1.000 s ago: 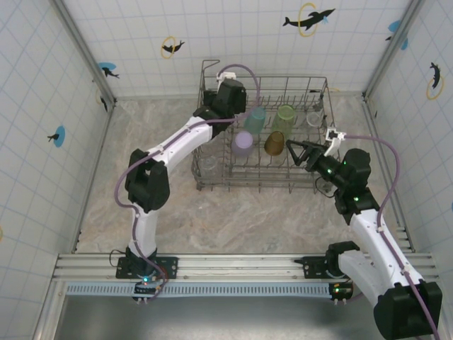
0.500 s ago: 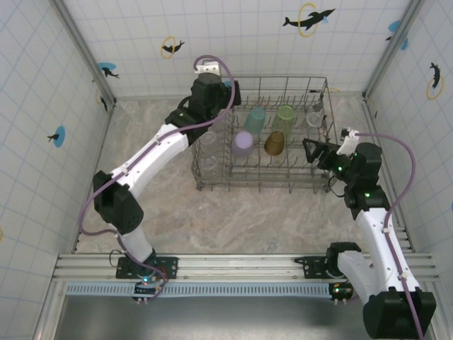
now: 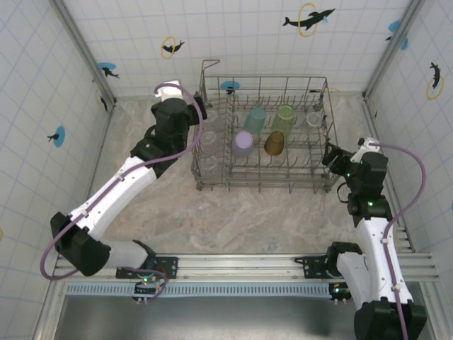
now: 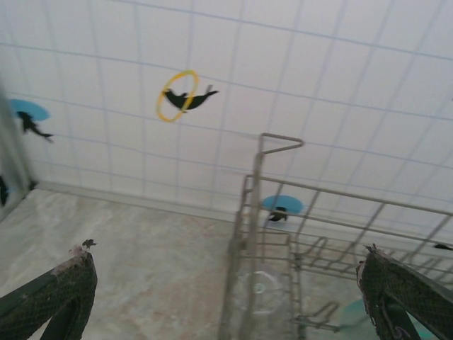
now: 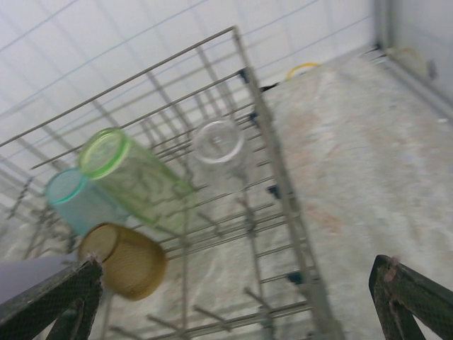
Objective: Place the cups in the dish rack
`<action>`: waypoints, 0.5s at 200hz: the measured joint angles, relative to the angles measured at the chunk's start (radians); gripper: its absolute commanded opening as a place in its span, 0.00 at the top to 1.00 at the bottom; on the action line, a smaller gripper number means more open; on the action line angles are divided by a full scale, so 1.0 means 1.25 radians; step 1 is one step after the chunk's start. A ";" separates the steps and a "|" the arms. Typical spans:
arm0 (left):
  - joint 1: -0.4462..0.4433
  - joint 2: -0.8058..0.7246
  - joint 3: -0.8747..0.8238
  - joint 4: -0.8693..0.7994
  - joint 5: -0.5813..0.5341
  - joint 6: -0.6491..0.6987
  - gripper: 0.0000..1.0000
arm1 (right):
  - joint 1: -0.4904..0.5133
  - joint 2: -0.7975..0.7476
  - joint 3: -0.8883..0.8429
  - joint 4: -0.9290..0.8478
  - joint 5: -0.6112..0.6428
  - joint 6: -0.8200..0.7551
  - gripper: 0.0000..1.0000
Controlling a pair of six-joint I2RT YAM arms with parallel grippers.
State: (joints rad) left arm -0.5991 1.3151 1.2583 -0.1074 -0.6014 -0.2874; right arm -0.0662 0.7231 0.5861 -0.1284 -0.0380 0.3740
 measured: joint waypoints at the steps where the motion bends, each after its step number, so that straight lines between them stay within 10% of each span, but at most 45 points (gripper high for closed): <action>1: 0.002 -0.002 -0.003 0.001 0.000 0.000 0.02 | 0.000 -0.001 0.000 0.000 0.003 0.000 0.00; 100: 0.290 -0.080 -0.268 -0.012 0.009 -0.085 0.02 | -0.038 -0.023 -0.085 -0.002 0.211 -0.016 0.00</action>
State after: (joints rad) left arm -0.2367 1.2152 0.9234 -0.1226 -0.5903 -0.3943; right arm -0.1135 0.6941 0.4801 -0.1314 0.2256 0.3546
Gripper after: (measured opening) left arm 0.976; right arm 0.999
